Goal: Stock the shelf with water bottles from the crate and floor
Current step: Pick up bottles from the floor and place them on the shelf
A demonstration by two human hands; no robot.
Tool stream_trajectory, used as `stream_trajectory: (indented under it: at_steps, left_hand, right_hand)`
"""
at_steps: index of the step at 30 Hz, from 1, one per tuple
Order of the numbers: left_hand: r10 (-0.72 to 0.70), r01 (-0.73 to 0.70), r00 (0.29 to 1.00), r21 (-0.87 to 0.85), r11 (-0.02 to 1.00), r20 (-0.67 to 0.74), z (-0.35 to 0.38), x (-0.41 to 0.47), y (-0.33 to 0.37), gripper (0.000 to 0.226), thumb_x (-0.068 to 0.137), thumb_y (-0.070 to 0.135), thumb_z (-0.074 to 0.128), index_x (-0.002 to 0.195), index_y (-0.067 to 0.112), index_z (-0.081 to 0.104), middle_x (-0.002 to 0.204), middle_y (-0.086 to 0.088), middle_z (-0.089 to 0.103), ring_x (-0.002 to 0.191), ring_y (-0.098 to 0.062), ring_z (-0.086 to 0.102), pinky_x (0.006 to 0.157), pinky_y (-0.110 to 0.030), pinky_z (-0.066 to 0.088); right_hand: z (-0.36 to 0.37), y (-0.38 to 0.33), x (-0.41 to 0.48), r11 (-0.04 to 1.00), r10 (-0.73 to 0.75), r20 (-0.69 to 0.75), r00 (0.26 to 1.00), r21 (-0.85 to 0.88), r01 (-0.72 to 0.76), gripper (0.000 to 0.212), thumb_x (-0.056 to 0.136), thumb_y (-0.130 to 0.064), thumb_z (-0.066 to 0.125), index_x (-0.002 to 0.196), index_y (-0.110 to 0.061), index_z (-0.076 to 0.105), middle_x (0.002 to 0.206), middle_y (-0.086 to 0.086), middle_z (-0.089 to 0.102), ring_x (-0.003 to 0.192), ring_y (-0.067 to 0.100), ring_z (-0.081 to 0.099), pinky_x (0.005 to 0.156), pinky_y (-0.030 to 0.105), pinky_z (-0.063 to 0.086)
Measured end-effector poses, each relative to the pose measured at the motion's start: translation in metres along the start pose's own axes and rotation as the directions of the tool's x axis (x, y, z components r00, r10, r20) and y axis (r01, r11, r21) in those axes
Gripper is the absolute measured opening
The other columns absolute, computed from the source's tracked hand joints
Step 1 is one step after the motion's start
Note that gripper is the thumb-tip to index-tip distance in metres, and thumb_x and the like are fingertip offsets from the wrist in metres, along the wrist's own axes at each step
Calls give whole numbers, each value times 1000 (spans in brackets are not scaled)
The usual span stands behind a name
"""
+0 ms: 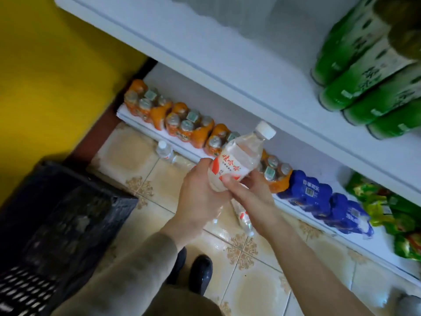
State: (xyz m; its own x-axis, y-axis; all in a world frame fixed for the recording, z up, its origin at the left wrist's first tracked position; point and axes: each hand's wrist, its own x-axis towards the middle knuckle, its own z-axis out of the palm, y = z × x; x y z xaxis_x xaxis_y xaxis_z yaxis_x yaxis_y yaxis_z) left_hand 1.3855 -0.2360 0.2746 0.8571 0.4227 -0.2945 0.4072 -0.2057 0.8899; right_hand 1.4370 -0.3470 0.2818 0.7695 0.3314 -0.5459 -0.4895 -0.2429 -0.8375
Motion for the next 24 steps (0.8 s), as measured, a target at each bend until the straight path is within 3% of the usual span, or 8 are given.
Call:
stream_trajectory:
  at_steps: [6, 8, 10, 12, 14, 15, 20, 24]
  left_hand:
    - [67, -71, 994, -45, 997, -85, -49, 21, 42, 55, 61, 23, 81, 103, 36, 49, 94, 16, 62, 90, -5, 62, 72, -17, 48]
    - [100, -105, 992, -62, 993, -78, -69, 34, 52, 49, 60, 29, 81, 90, 45, 46, 90, 19, 60, 87, 5, 59, 70, -10, 46]
    - [147, -154, 986, -89, 984, -79, -88, 50, 62, 47, 64, 32, 79, 93, 49, 46, 96, 18, 62, 91, 7, 58, 73, -8, 46]
    - [181, -191, 980, -139, 972, -80, -104, 69, 73, 48, 71, 28, 77, 105, 44, 48, 106, 14, 62, 101, 2, 58, 82, -13, 47]
    - [229, -241, 969, -169, 956, -89, -118, 94, 82, 46, 74, 27, 73, 113, 35, 49, 108, 17, 60, 104, 1, 58, 86, -13, 46]
    - [252, -264, 964, -180, 948, -87, -124, 107, 86, 44, 76, 28, 71, 112, 36, 48, 107, 22, 58, 103, 4, 57, 85, -9, 45]
    - [248, -253, 967, -219, 942, -51, -162, 170, 91, 41, 84, 27, 62, 120, 37, 45, 118, 17, 59, 111, 4, 54, 95, -12, 44]
    - [184, -200, 979, -260, 945, -84, -188, 216, 85, 48, 84, 44, 56, 129, 33, 45, 131, 12, 54, 124, -4, 48, 105, -31, 42]
  right_hand:
    - [36, -67, 15, 997, -72, -8, 997, -17, 72, 54, 69, -13, 81, 117, -8, 58, 107, 7, 71, 97, 20, 69, 83, 35, 57]
    - [44, -93, 20, 994, -103, 20, 994, -39, 104, 49, 70, -12, 80, 114, -7, 59, 101, 6, 71, 78, 9, 70, 64, 20, 56]
    - [55, -124, 27, 991, -117, 23, 993, -65, 118, 41, 75, -12, 76, 112, -7, 59, 92, 8, 68, 51, 0, 59, 42, 9, 41]
    - [63, -153, 38, 984, -153, 15, 988, -90, 153, 36, 76, -11, 74, 109, -10, 59, 88, 8, 69, 47, 3, 57, 35, 18, 42]
    - [75, -180, 54, 971, -207, -6, 978, -125, 205, 34, 75, -10, 75, 105, -13, 60, 83, -2, 70, 50, 4, 63, 51, 40, 52]
    - [81, -190, 64, 964, -230, -15, 973, -142, 225, 33, 74, -10, 75, 102, -16, 60, 83, -5, 70, 53, 4, 65, 59, 43, 53]
    - [117, -225, 121, 933, -332, -29, 943, -155, 324, 37, 70, -7, 78, 99, -25, 61, 99, -7, 69, 85, 3, 68, 68, 17, 54]
    - [149, -246, 162, 928, -360, -32, 932, -110, 355, 52, 67, -6, 80, 111, -20, 57, 108, -4, 68, 96, 12, 68, 78, 25, 56]
